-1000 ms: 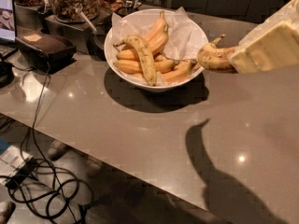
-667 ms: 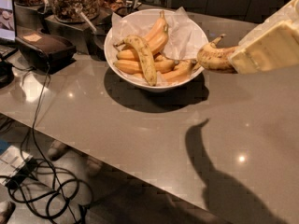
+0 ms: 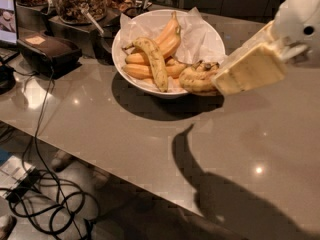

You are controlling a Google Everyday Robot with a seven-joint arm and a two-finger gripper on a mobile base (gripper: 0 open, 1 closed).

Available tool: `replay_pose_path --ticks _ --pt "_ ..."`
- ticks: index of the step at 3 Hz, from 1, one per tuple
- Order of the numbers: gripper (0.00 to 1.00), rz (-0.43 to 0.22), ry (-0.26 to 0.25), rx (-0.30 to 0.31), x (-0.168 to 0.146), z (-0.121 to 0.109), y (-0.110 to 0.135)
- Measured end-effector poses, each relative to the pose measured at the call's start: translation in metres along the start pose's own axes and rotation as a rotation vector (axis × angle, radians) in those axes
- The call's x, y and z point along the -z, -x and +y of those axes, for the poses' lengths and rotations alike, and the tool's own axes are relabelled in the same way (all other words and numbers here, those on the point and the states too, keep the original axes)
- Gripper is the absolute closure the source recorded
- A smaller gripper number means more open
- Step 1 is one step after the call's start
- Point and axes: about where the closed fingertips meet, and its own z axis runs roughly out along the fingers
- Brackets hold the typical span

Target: Pick banana from white bowl

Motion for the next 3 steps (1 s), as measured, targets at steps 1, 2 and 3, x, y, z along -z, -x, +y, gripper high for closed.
replay_pose_path --ticks 1,2,3 --pt "1.0 -0.002 0.006 -0.002 -0.001 0.0 0.0" --pt "1.0 -0.015 0.006 0.019 -0.004 0.004 0.01" --pt "1.0 -0.047 0.057 0.014 -0.025 0.008 0.015"
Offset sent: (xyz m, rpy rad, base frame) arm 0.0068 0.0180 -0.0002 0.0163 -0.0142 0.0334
